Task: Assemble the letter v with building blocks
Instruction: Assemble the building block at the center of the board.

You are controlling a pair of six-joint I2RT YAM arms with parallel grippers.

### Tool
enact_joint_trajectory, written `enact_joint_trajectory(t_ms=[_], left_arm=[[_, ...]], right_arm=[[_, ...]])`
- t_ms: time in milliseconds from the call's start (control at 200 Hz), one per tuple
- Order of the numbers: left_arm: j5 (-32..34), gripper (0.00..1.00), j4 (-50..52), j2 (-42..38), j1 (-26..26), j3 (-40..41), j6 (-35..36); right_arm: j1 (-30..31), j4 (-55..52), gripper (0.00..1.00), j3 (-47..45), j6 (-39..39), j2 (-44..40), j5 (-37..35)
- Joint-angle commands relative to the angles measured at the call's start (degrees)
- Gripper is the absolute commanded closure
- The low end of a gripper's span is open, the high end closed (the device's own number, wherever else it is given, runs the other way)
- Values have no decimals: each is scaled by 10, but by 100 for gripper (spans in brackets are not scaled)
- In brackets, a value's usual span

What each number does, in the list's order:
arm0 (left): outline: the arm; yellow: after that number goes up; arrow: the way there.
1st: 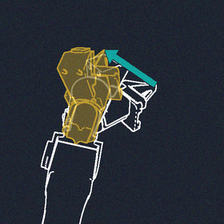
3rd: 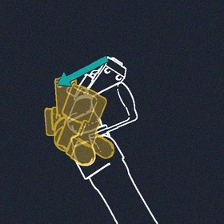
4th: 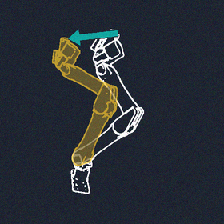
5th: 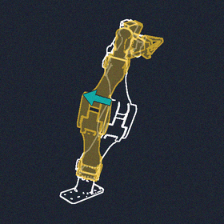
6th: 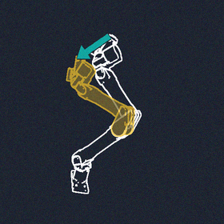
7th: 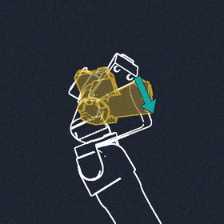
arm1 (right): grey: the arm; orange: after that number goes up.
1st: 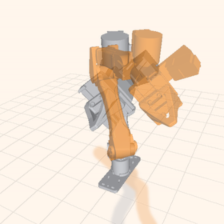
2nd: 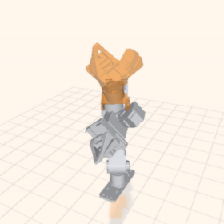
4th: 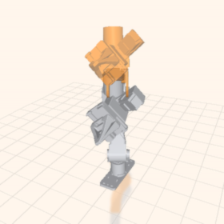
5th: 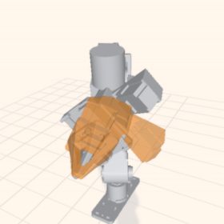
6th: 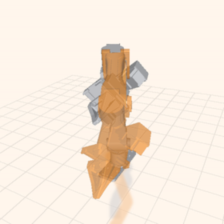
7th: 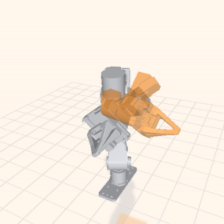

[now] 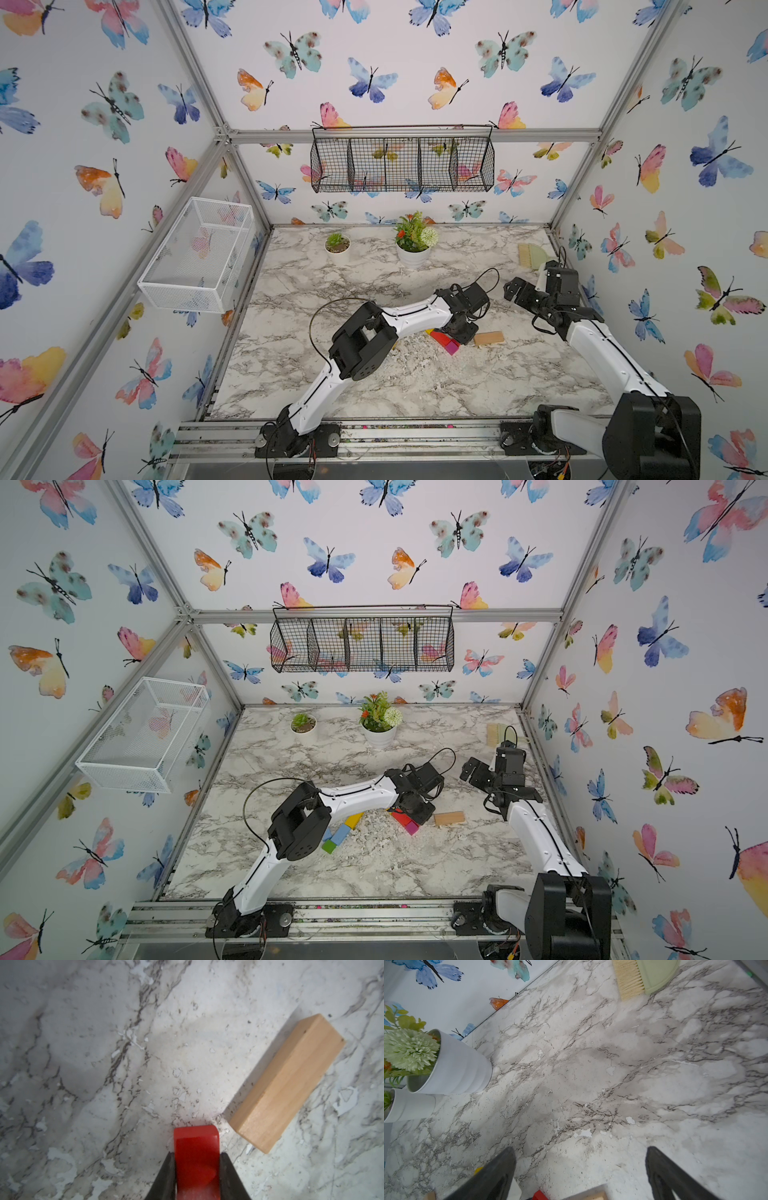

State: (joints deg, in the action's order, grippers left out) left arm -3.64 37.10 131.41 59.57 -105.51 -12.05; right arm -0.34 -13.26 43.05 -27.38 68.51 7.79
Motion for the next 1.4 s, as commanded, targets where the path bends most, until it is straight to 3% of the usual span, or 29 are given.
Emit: enact_joint_trajectory(t_ms=[0, 220, 746, 1126, 1396], left_arm=[[5, 74, 19, -14, 5, 10, -5], [6, 70, 22, -16, 5, 11, -5], [69, 35, 51, -27, 5, -27, 3], [141, 19, 52, -76, 2, -40, 14], [105, 15, 27, -127, -11, -12, 66]], right_arm=[[-2, -6, 1, -7, 6, 3, 1], [-2, -4, 1, -9, 7, 3, 0], [-2, -8, 1, -8, 9, -6, -4], [-2, -7, 1, -10, 10, -11, -1], [-2, -14, 1, -6, 10, -24, -20]])
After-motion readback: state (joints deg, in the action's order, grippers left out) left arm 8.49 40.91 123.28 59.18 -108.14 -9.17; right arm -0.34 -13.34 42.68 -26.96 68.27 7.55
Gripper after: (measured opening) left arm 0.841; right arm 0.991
